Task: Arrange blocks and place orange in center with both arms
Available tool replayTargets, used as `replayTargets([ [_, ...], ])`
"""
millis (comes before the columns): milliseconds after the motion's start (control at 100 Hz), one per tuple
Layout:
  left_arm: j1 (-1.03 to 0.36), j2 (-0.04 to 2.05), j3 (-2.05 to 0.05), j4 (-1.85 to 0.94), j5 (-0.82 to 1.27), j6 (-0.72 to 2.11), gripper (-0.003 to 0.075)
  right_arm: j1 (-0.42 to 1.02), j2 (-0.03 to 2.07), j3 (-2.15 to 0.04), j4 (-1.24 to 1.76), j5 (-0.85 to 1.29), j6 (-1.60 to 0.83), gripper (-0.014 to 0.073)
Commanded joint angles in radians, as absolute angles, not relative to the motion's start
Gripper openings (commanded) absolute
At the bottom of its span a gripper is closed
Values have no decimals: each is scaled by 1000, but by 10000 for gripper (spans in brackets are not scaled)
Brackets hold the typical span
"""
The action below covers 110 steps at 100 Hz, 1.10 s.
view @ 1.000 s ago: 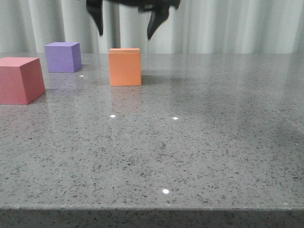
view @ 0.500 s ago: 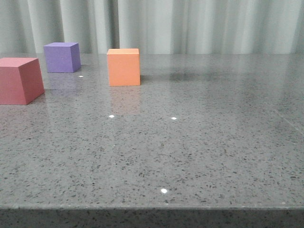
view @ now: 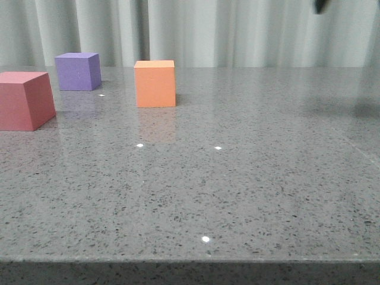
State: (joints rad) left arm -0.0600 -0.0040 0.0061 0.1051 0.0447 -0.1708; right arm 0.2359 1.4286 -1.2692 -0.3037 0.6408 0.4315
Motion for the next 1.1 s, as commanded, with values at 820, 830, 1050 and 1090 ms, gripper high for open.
replayTargets([
  [820,-66,-37,48,104,-36,-177,-20,126,431,-532,-369,304,435,665],
  [830,-66,-37,48,104,-36,-177,-20,126,426,-531,-371,304,435,665],
  [1050,-66,-37,48,104,-36,-177,-20,126,410,-521,-446,315,435,544],
  [1090,-66,-37,48,104,-36,-177,-20,126,410,-521,-447,315,435,475],
])
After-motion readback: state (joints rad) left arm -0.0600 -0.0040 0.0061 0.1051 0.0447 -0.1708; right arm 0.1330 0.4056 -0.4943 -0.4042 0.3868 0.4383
